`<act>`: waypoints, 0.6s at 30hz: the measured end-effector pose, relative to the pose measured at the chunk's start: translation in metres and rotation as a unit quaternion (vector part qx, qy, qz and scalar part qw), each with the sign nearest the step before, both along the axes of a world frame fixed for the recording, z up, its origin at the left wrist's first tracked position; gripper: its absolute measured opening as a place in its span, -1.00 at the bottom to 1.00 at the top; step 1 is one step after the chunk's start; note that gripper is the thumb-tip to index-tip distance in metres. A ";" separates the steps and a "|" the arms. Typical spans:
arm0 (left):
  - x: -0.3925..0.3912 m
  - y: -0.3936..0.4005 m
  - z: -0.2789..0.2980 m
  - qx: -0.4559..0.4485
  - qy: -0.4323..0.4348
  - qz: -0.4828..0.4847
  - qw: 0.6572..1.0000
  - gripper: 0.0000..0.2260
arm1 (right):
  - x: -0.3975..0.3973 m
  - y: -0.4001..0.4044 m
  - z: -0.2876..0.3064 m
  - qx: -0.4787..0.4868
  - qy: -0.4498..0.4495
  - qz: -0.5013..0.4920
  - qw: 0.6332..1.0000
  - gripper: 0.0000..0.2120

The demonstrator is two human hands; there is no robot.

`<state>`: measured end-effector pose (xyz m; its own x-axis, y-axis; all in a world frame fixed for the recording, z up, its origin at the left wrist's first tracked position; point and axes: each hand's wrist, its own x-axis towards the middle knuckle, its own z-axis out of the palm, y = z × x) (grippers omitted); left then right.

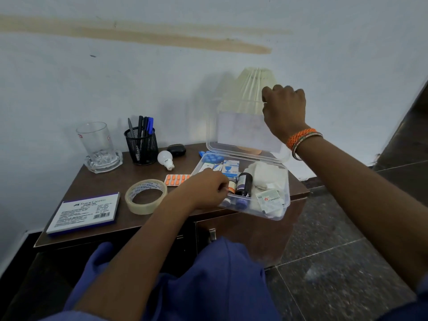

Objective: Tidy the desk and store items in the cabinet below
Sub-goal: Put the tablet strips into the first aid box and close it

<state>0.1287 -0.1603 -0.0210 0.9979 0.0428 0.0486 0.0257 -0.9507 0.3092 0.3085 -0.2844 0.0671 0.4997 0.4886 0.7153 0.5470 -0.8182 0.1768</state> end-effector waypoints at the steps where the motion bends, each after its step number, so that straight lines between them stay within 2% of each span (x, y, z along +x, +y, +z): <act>1: -0.001 0.000 0.000 -0.001 0.004 -0.001 1.000 -0.84 | 0.002 0.000 0.001 -0.007 0.001 -0.009 1.000 -0.85; 7: -0.003 0.003 0.003 -0.025 -0.006 -0.003 1.000 -0.84 | 0.003 -0.006 -0.003 -0.018 0.025 -0.043 0.999 -0.82; 11: -0.006 0.014 0.010 -0.039 -0.068 0.016 0.997 -0.81 | -0.010 -0.004 -0.007 0.001 0.017 -0.031 0.999 -0.67; 14: -0.010 0.034 0.013 -0.056 -0.124 0.075 0.988 -0.82 | -0.027 0.009 -0.003 0.014 -0.034 0.021 0.999 -0.60; 16: -0.014 0.048 0.015 -0.057 -0.154 0.116 0.980 -0.82 | -0.040 0.024 0.002 0.015 -0.062 0.079 0.995 -0.64; 18: -0.019 0.061 0.018 -0.047 -0.160 0.152 0.974 -0.78 | -0.053 0.045 0.010 -0.020 -0.042 0.158 0.986 -0.73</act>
<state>0.1102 -0.0992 -0.0035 0.8726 0.3538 0.3368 0.1901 -0.8811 0.4330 0.2555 -0.2395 0.0770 0.2569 0.6389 0.7251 0.7562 -0.6001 0.2609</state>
